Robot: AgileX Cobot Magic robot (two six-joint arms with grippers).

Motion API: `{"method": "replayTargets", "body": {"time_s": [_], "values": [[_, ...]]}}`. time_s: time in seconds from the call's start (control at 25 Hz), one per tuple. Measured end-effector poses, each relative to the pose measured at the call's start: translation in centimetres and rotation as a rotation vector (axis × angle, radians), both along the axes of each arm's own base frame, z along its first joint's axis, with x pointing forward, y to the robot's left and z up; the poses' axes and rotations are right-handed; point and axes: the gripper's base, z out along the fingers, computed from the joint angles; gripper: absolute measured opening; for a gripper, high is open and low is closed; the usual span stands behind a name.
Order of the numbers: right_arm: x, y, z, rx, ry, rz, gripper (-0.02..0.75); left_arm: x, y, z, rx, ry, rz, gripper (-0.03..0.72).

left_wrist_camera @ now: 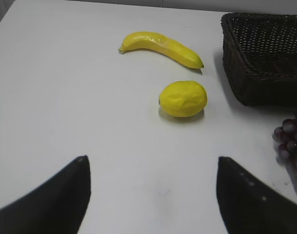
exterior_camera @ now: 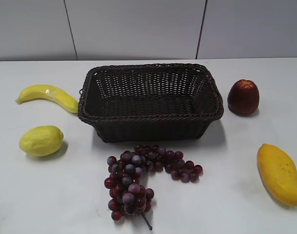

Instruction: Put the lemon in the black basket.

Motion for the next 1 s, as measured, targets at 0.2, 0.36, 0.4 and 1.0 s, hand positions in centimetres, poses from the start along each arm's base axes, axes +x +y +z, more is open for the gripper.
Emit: {"method": "replayTargets", "body": {"time_s": [0.2,0.36,0.4,1.0], "values": [[0.0,0.0,0.0,0.000,0.000,0.000,0.555,0.0,0.0,0.0,0.000,0.000,0.000,0.610],[0.0,0.0,0.0,0.000,0.000,0.000,0.555,0.0,0.0,0.0,0.000,0.000,0.000,0.610],[0.0,0.0,0.0,0.000,0.000,0.000,0.555,0.0,0.0,0.0,0.000,0.000,0.000,0.610],[0.0,0.0,0.0,0.000,0.000,0.000,0.555,9.0,-0.5,2.1,-0.044,0.067,-0.014,0.639]]}}
